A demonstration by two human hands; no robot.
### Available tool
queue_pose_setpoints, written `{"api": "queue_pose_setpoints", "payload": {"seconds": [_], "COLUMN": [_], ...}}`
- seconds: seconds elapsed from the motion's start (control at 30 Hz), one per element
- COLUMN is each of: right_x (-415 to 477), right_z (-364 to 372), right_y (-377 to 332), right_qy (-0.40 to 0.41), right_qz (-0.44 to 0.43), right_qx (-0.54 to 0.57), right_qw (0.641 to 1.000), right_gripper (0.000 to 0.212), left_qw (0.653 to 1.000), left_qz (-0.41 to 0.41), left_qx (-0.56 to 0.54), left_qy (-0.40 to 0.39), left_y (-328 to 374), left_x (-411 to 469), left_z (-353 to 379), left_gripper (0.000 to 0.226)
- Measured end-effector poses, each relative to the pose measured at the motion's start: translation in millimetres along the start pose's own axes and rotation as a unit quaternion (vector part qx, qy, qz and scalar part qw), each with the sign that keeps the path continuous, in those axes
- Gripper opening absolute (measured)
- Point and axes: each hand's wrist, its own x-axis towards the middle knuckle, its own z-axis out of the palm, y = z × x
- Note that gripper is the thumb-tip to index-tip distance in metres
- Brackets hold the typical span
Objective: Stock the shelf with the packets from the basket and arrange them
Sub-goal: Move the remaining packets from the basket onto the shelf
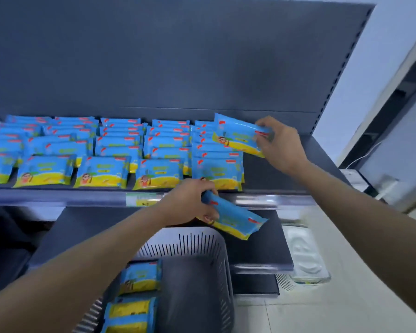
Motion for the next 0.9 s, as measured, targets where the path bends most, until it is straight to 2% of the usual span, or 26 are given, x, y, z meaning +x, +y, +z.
{"api": "queue_pose_setpoints", "payload": {"seconds": [0.13,0.2,0.33,0.53,0.73,0.9], "right_x": [41.3,62.1,99.3,144.4,181.6,195.8], "right_z": [-17.9,-21.3,-18.0,4.1,25.7,33.7], "right_y": [57.9,87.2,134.3,181.7,203.8,212.6], "right_qy": [-0.029,-0.062,-0.124,-0.227,-0.272,-0.277], "right_qz": [0.061,0.072,0.095,0.055,0.013,0.015], "right_qx": [-0.036,-0.066,-0.053,-0.037,-0.048,-0.024], "right_qw": [0.997,0.993,0.986,0.972,0.961,0.961], "right_gripper": [0.027,0.029,0.030,0.023,0.030,0.032], "left_qw": [0.990,0.985,0.983,0.987,0.984,0.981], "left_qz": [0.021,0.017,0.009,-0.033,-0.076,-0.114], "left_qx": [-0.115,-0.134,-0.148,-0.109,-0.068,0.024], "left_qy": [0.079,0.107,0.112,0.115,0.147,0.154], "left_y": [37.7,52.4,74.9,83.9,80.8,80.0], "left_x": [38.9,62.1,110.9,170.7,210.3,243.4], "left_z": [-10.3,-11.5,-4.8,22.4,29.8,27.5], "left_gripper": [0.029,0.031,0.028,0.027,0.028,0.032]}}
